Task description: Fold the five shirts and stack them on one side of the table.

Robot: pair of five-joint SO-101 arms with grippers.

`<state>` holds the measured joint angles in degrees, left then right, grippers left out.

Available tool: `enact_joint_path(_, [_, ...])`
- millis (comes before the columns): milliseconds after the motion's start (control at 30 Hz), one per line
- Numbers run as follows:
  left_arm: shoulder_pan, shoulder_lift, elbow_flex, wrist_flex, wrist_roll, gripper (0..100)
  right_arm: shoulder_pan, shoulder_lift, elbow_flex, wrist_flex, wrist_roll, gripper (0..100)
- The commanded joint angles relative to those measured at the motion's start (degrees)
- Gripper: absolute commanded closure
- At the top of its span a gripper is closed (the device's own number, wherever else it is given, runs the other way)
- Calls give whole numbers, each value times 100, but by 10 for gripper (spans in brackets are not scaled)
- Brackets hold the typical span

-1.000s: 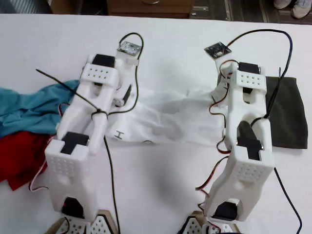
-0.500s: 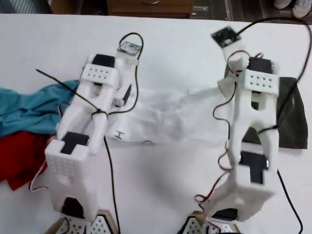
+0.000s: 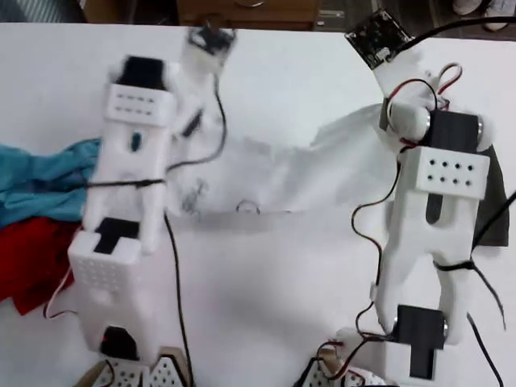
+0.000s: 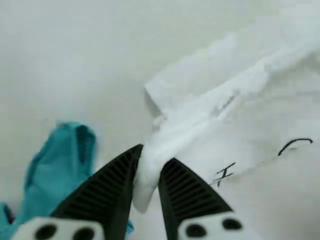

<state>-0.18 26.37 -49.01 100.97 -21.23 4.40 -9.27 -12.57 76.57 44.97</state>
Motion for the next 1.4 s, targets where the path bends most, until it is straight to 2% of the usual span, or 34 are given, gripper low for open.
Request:
enact_joint_path(0, [-229,-756,-901,141,-97,979,-31,-576,-563,-207,44,978])
enact_joint_path(367, [-88,-3305,-971,141,-527,979,-4,-1560,-2031,-277,44,978])
enact_joint_path(667, [-132,-4475,-936,141,-554,979,-48,-2334,-2347,-312,35,978])
enact_joint_path(1033, [-114,-5398,1121,9,-571,979,-48,-2378,-3130,-602,-9,978])
enact_joint_path(1367, [-123,-6242,1358,9,-571,979,-48,-2422,-3666,-611,-9,978])
